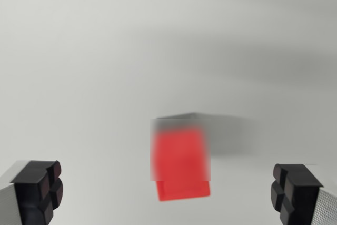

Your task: Destack cube

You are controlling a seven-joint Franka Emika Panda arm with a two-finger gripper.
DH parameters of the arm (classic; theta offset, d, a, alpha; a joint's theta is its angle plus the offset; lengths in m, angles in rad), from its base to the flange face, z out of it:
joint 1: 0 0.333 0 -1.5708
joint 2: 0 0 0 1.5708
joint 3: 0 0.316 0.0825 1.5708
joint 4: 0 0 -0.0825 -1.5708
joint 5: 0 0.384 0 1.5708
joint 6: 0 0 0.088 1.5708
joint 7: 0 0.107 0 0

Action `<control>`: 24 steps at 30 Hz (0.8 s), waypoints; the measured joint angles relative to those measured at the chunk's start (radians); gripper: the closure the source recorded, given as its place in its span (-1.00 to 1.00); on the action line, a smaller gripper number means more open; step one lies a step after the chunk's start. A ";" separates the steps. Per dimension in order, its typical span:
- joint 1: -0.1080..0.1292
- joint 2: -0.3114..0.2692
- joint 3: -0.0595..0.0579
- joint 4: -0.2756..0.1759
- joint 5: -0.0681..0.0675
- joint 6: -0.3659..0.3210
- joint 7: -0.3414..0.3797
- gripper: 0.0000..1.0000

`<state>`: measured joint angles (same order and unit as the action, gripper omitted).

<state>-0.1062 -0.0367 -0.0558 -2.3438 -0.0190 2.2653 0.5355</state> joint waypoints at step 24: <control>-0.028 -0.138 -0.058 -0.305 -0.012 0.198 -0.252 -1.00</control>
<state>-0.1340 -0.1749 -0.1141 -2.6490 -0.0314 2.4637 0.2839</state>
